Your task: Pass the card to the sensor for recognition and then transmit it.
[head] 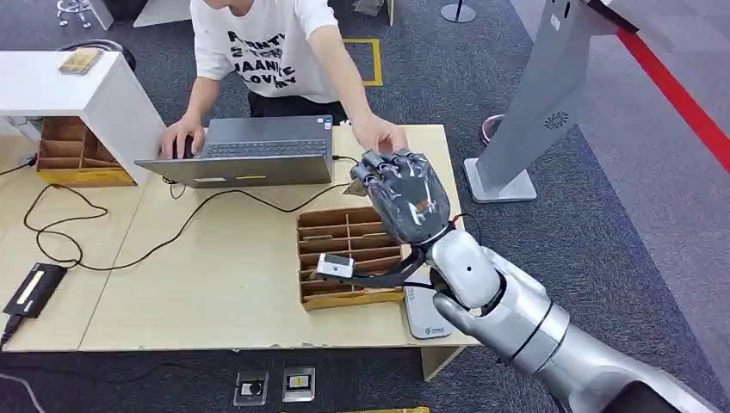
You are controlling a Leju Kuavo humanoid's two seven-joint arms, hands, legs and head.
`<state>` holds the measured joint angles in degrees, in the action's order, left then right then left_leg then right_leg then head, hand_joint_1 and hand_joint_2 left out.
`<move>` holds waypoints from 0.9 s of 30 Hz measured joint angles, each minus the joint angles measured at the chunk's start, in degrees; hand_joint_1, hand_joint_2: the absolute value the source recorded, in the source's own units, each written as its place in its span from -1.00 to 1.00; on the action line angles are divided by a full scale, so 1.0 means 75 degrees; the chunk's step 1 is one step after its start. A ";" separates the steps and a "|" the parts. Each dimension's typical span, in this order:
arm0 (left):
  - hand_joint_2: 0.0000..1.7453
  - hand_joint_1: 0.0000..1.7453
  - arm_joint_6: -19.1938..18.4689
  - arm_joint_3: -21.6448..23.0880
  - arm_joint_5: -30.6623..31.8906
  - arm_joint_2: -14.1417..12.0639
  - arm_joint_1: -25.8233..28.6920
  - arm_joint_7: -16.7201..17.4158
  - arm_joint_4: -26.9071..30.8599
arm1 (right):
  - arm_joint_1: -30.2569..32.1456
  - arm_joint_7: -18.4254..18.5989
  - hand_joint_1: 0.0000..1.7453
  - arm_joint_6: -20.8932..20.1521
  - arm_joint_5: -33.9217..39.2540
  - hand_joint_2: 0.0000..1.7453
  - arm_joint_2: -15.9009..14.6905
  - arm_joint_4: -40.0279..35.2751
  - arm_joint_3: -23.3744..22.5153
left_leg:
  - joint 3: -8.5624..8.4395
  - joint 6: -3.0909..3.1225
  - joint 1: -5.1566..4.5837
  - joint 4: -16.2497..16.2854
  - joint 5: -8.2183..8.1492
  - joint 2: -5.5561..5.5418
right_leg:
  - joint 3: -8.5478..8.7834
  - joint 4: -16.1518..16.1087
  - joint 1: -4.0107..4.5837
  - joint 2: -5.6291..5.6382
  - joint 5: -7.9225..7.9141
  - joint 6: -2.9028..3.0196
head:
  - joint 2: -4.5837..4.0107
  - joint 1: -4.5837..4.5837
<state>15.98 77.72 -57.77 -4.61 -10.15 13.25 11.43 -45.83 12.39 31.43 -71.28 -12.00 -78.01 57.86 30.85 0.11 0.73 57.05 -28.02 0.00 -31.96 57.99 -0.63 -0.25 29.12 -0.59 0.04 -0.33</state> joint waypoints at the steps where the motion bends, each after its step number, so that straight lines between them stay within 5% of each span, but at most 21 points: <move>1: -1.00 -1.00 0.0000 0.0000 0.0006 0.0000 -0.0002 0.0000 0.0000 | 0.0000 0.0003 1.00 0.0012 0.0018 1.00 0.0000 0.0012 0.0012 | 0.0000 0.0000 0.0000 0.0000 0.0000 0.0000 | 0.0000 0.0000 0.0000 0.0000 0.0000 0.0000 | 0.0000 0.0000; 13: -1.00 -1.00 -0.0029 0.0035 0.0064 0.0000 -0.0019 0.0000 -0.0003 | 0.0029 0.0315 1.00 0.0201 0.0265 1.00 -0.0070 0.0067 -0.0020 | -0.0005 0.0000 0.0000 0.0001 0.0000 0.0001 | -0.0002 0.0000 0.0000 0.0007 0.0000 0.0000 | 0.0000 0.0000; 27: -1.00 -1.00 0.0023 0.0122 -0.0222 0.0000 0.0066 -0.0018 -0.0003 | 0.0728 0.0787 1.00 0.0997 0.1580 1.00 -0.0449 -0.0773 -0.0974 | -0.0004 0.0000 0.0000 0.0001 -0.0001 0.0004 | -0.0002 -0.0001 0.0000 0.0009 0.0000 0.0000 | 0.0000 0.0000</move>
<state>16.15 78.64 -59.43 -4.61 -9.65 13.11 11.41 -40.38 18.29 38.91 -59.42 -15.37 -83.80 50.55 30.82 0.11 0.73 57.06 -28.03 0.02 -31.97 57.98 -0.63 -0.18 29.12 -0.60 0.04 -0.33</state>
